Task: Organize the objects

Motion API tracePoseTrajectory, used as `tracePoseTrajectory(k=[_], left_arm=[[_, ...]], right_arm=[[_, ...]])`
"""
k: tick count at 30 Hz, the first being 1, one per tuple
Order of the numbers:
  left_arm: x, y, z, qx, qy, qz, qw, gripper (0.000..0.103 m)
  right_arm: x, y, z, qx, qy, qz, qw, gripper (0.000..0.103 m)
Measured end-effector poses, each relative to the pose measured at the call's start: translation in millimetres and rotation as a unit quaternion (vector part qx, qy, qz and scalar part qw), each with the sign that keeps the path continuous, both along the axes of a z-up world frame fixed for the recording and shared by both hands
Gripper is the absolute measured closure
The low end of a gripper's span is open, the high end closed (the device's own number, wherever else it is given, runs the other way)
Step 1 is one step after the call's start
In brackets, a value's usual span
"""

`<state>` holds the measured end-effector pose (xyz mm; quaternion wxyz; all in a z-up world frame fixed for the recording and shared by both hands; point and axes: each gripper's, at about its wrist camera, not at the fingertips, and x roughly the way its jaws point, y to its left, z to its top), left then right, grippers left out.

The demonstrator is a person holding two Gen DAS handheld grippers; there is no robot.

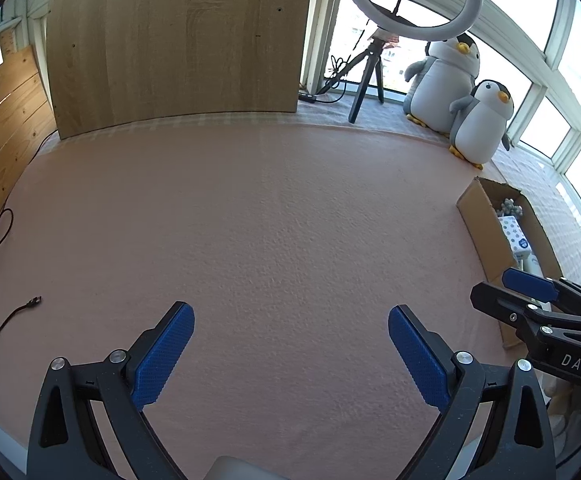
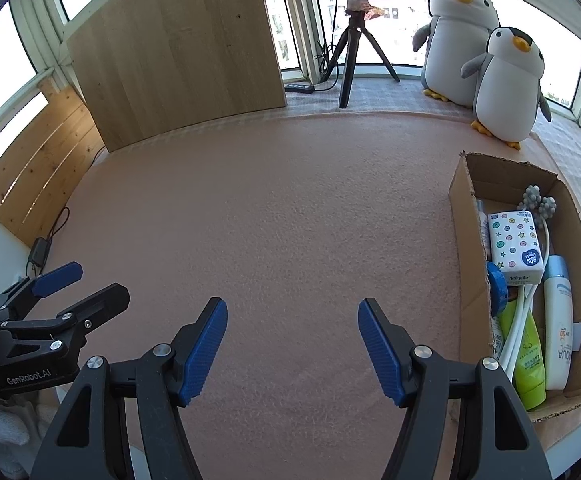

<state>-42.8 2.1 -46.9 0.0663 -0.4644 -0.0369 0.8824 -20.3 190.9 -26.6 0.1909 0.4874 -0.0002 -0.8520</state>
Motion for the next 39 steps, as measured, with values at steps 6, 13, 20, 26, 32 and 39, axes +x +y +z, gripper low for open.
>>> tracePoseTrajectory(k=[6, 13, 20, 26, 32, 39], left_arm=[[1.1, 0.0, 1.0, -0.002, 0.001, -0.002, 1.0000, 0.003], [1.2, 0.2, 1.2, -0.003, 0.002, -0.003, 1.0000, 0.003], [1.9, 0.2, 1.6, -0.003, 0.002, -0.002, 1.0000, 0.002], [1.3, 0.7, 1.6, -0.004, 0.001, -0.003, 1.0000, 0.002], [1.0, 0.3, 0.5, -0.004, 0.001, -0.004, 1.0000, 0.002], [-0.7, -0.3, -2.4, -0.006, -0.001, -0.003, 1.0000, 0.002]], right_arm=[[-0.4, 0.3, 0.1, 0.000, 0.000, 0.000, 1.000, 0.039], [0.1, 0.4, 0.1, 0.000, 0.000, 0.000, 1.000, 0.039], [2.5, -3.1, -0.9, 0.000, -0.004, 0.001, 1.000, 0.039], [2.4, -3.9, -1.0, 0.000, -0.005, 0.001, 1.000, 0.038], [1.1, -3.4, -2.5, 0.001, -0.007, 0.000, 1.000, 0.038], [-1.3, -3.1, -4.4, 0.002, -0.011, 0.000, 1.000, 0.038]])
